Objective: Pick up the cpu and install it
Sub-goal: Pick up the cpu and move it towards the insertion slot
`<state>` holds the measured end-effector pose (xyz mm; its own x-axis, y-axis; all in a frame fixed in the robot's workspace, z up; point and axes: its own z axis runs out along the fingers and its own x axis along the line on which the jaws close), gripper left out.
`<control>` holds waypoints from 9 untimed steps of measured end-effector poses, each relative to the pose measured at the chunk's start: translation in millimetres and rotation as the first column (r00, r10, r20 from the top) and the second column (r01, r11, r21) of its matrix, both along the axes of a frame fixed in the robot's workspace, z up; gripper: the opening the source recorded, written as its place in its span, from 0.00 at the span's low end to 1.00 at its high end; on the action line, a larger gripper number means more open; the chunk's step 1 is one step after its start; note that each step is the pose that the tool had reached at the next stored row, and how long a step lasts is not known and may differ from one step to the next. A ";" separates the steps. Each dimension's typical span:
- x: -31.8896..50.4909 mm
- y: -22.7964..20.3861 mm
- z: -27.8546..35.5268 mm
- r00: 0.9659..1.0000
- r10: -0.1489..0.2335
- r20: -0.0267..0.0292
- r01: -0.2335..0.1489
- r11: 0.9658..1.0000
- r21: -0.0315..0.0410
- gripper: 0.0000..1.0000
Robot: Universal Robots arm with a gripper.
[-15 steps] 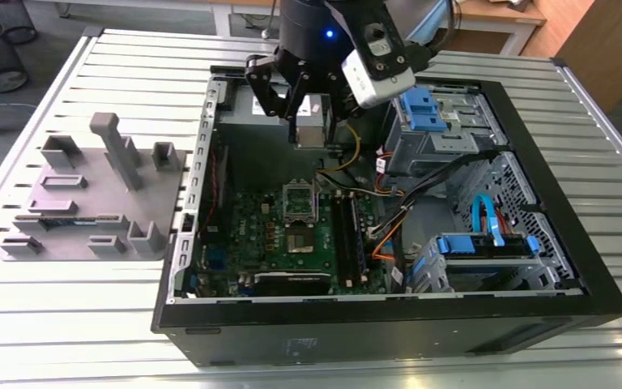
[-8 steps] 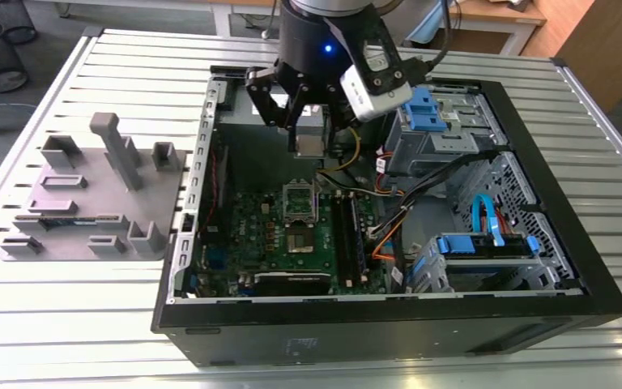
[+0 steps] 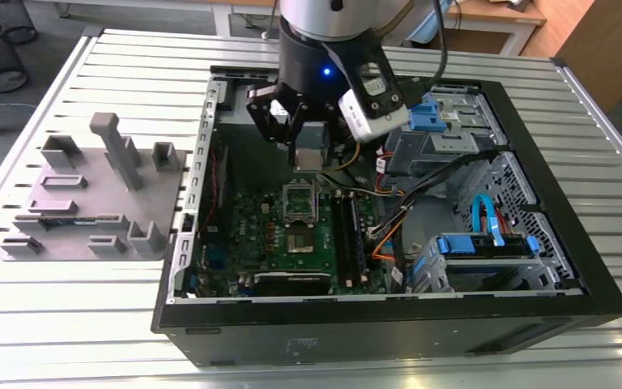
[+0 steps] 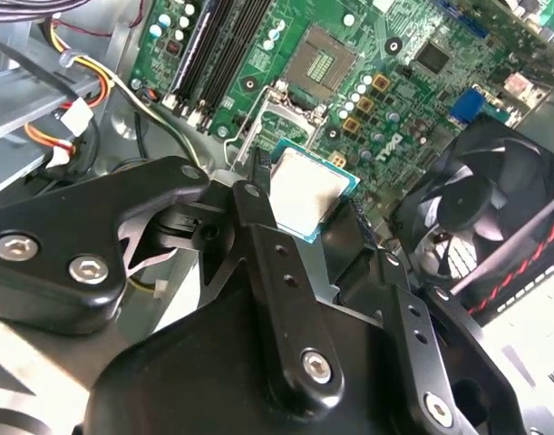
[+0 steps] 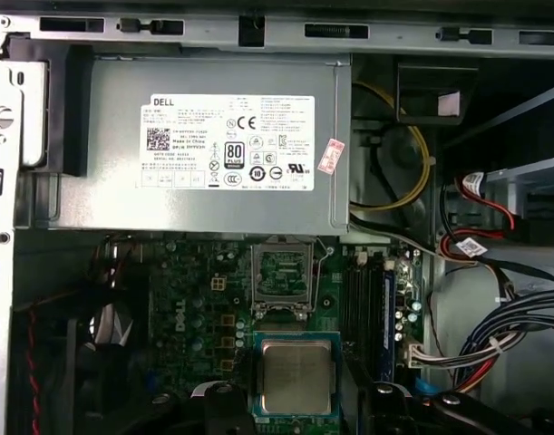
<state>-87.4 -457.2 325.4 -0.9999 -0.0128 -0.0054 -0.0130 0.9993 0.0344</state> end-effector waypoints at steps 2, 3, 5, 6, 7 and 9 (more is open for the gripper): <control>-0.1 -0.7 -3.7 1.000 0.000 0.000 0.000 1.000 0.000 0.47; 0.0 -0.9 -5.5 1.000 0.000 0.000 0.000 1.000 0.000 0.47; 0.0 -1.1 -9.1 1.000 0.000 0.000 0.000 1.000 0.000 0.47; 0.0 -1.1 -10.4 1.000 0.000 0.000 0.000 1.000 0.000 0.47; 0.0 -1.1 -11.1 1.000 0.000 0.000 0.000 1.000 0.000 0.47; 0.0 -1.2 -11.1 1.000 0.000 0.000 0.000 1.000 0.000 0.47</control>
<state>-87.4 -458.3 314.3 -0.9999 -0.0128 -0.0052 -0.0130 0.9993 0.0342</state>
